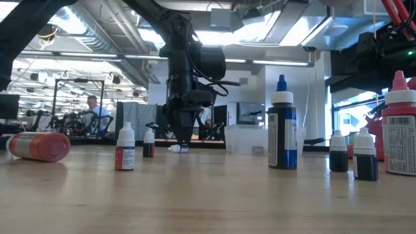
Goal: Pick & Place food coloring
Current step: Put the top small blue food coloring bottle in the transparent bin
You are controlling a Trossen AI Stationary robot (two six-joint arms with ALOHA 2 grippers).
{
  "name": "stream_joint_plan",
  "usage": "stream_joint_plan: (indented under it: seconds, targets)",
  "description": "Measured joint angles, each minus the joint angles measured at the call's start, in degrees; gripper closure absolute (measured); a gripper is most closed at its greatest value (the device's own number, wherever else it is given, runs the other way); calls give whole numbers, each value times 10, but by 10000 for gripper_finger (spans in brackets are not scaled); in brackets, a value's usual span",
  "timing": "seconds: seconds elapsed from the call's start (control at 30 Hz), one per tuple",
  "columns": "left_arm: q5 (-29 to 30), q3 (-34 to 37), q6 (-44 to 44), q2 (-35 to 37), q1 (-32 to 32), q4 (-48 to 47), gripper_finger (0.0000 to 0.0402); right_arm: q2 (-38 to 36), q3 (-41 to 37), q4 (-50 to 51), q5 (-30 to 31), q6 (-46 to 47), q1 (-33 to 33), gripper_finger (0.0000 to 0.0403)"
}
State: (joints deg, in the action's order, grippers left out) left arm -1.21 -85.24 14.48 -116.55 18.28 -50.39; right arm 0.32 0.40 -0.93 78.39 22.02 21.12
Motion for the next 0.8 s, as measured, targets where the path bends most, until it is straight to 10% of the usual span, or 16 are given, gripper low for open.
stream_joint_plan:
  seconds: [0.8]
  targets:
    - [19, -1, -5, -31, -2, 8, 305, 0, 0, 2, 2, 0, 0, 176]
